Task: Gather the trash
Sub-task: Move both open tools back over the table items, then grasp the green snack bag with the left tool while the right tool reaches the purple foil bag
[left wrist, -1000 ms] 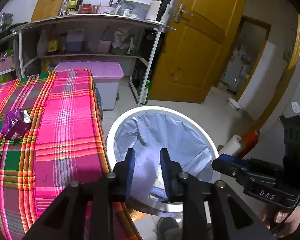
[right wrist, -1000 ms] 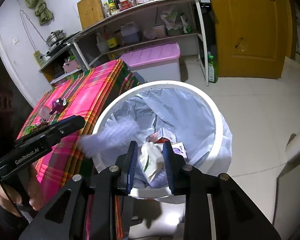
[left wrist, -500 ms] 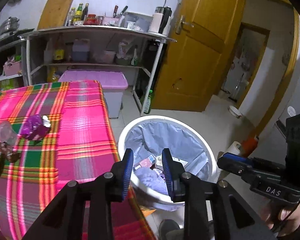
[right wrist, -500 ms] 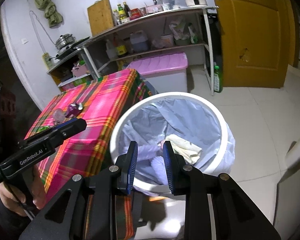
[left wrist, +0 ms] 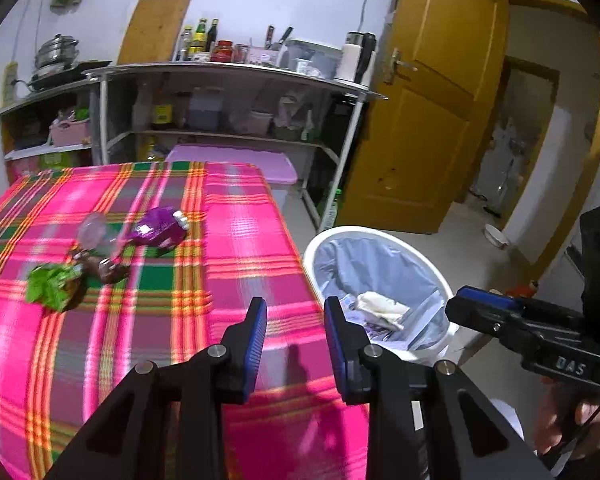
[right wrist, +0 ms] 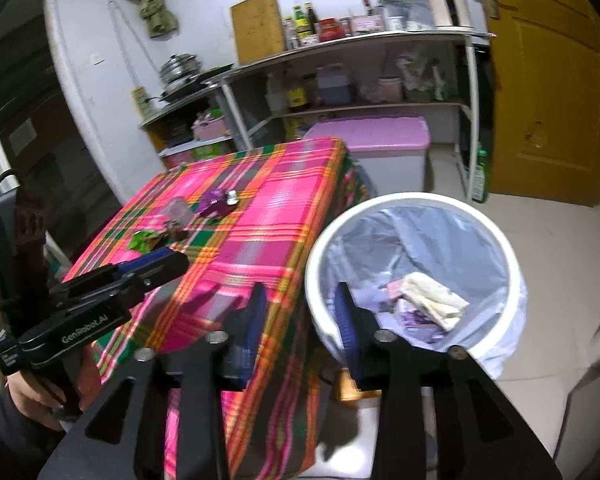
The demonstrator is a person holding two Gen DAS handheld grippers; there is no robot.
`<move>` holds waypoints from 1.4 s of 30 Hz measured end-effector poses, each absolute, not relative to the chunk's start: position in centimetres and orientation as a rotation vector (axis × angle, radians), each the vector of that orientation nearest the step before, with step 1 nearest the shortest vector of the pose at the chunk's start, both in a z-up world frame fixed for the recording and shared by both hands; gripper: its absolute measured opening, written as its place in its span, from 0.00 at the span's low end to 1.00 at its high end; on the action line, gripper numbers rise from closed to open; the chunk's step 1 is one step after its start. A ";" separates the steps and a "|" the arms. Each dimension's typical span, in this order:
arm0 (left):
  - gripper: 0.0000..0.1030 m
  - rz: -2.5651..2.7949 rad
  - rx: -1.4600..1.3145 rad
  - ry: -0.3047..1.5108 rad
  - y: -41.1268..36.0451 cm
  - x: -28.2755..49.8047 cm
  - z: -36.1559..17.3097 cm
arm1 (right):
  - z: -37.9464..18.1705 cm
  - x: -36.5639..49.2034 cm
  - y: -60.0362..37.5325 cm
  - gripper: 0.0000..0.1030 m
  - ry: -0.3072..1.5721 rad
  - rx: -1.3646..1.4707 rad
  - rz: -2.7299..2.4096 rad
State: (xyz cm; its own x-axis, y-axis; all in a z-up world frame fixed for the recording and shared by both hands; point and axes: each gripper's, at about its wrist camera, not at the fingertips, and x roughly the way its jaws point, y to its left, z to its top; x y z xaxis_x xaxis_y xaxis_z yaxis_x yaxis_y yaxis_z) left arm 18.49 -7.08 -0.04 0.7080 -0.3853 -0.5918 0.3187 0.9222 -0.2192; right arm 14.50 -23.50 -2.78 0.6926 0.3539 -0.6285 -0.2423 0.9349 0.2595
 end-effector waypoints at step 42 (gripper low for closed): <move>0.54 -0.046 -0.216 0.745 10.6 25.3 -3.2 | -3.4 22.5 -12.9 0.56 0.777 0.024 0.501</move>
